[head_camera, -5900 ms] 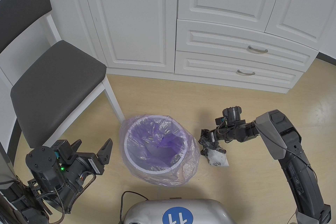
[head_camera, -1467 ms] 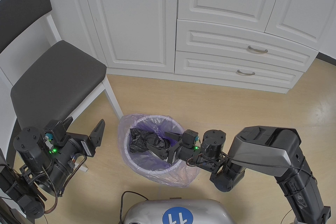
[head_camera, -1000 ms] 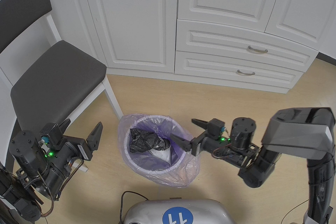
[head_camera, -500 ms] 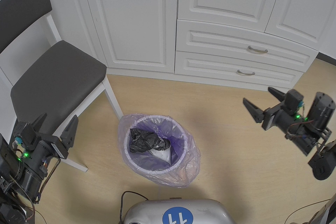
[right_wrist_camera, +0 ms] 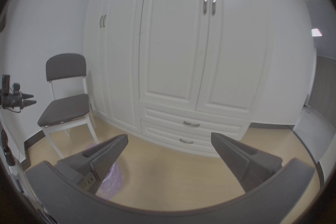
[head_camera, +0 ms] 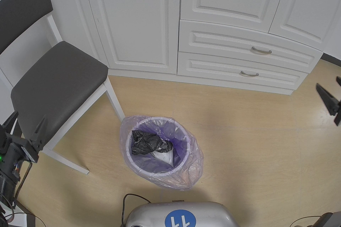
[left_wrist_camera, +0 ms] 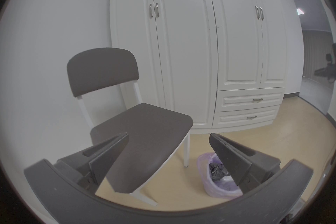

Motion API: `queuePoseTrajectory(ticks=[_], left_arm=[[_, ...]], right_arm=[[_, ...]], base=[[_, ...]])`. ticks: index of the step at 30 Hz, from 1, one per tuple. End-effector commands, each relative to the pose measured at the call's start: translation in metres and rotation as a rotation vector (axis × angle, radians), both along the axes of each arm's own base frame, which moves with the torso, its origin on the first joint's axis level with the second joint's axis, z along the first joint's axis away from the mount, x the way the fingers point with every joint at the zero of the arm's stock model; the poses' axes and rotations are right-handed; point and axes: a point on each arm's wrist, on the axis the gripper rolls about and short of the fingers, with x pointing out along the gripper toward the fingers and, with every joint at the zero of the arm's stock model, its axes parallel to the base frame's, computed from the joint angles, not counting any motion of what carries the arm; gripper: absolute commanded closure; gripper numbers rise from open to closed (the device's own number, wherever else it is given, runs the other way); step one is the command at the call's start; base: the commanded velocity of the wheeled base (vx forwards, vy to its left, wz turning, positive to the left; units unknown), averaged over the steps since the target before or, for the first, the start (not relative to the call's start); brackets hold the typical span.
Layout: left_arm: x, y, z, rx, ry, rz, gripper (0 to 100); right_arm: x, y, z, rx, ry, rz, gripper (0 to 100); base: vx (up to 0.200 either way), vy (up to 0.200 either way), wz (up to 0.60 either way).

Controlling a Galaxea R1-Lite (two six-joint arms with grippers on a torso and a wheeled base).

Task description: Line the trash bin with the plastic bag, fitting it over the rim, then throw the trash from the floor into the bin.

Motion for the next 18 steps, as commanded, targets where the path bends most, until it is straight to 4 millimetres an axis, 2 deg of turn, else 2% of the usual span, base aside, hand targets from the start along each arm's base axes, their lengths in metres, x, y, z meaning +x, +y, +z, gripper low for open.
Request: queuePoseTrajectory(ticks=[1,6,8,9,12,14,16,17,18], left_arm=[[-0.071,0.029,0.021,-0.013,-0.176,0.104,0],[-0.092,0.034,0.011,-0.008,-0.187,0.131,0],[-0.095,0.035,0.009,-0.007,-0.19,0.141,0],[-0.102,0.036,0.006,-0.008,-0.204,0.164,0],[-0.11,0.037,0.003,-0.01,-0.225,0.187,0],[-0.114,0.038,0.0,-0.01,-0.23,0.201,0],[-0.114,0.037,0.0,-0.011,-0.228,0.202,0],[-0.119,0.038,-0.012,-0.018,-0.226,0.221,0],[-0.119,0.038,-0.013,-0.019,-0.223,0.222,0]], right_arm=[[-0.12,-0.03,0.015,0.055,-0.282,-0.179,0],[-0.146,-0.03,-0.013,0.052,-0.322,-0.247,0],[-0.151,-0.03,-0.017,0.051,-0.329,-0.258,0],[-0.162,-0.029,-0.027,0.07,-0.34,-0.27,0],[-0.176,-0.028,-0.042,0.112,-0.346,-0.255,0],[-0.181,-0.028,-0.055,0.123,-0.331,-0.232,0],[-0.181,-0.028,-0.056,0.125,-0.329,-0.229,0],[-0.18,-0.027,-0.071,0.151,-0.296,-0.173,0],[-0.18,-0.027,-0.072,0.154,-0.294,-0.172,0]], base=[[0.0,0.0,0.0],[0.0,0.0,0.0],[0.0,0.0,0.0],[0.0,0.0,0.0],[0.0,0.0,0.0],[0.0,0.0,0.0],[0.0,0.0,0.0],[0.0,0.0,0.0],[0.0,0.0,0.0]])
